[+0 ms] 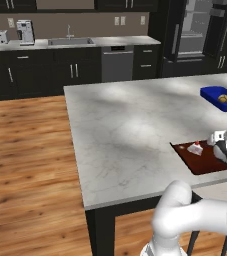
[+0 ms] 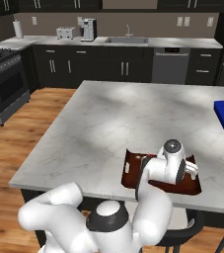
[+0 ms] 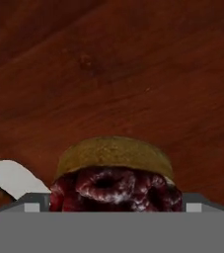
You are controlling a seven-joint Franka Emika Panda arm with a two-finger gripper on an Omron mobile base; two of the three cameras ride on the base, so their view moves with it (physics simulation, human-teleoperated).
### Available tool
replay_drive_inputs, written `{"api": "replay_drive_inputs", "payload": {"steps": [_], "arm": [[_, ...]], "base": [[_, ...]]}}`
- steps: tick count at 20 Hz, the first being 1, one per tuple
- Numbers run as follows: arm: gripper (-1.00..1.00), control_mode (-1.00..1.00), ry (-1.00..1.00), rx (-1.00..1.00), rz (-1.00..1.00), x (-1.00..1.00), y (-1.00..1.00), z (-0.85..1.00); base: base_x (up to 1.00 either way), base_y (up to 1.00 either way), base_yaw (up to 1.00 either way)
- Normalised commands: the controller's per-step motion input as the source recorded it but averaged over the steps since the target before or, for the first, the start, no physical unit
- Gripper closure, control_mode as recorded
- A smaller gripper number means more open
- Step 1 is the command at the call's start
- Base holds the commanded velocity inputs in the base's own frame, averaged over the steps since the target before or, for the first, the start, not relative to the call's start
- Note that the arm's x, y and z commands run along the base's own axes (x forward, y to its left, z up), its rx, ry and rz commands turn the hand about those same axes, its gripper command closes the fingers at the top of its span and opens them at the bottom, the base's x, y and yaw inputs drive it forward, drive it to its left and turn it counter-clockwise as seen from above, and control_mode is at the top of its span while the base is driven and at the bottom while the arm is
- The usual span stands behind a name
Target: Take the cakes from the fridge and place them on the empty tray on the dining counter.
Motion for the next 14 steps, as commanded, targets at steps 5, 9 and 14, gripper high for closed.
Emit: {"api": "replay_drive_inputs", "payload": {"steps": [5,9,14], "arm": [[-1.00,-1.00,-0.07,0.00,0.00,-0.29,0.05,0.37],[-1.00,-1.00,-0.03,-0.02,0.00,-0.01,0.58,0.19],[-1.00,-1.00,0.00,-0.08,0.00,0.00,0.71,-0.34]], "base": [[0.00,0.00,0.00],[0.00,0.00,0.00],[0.00,0.00,0.00]]}}
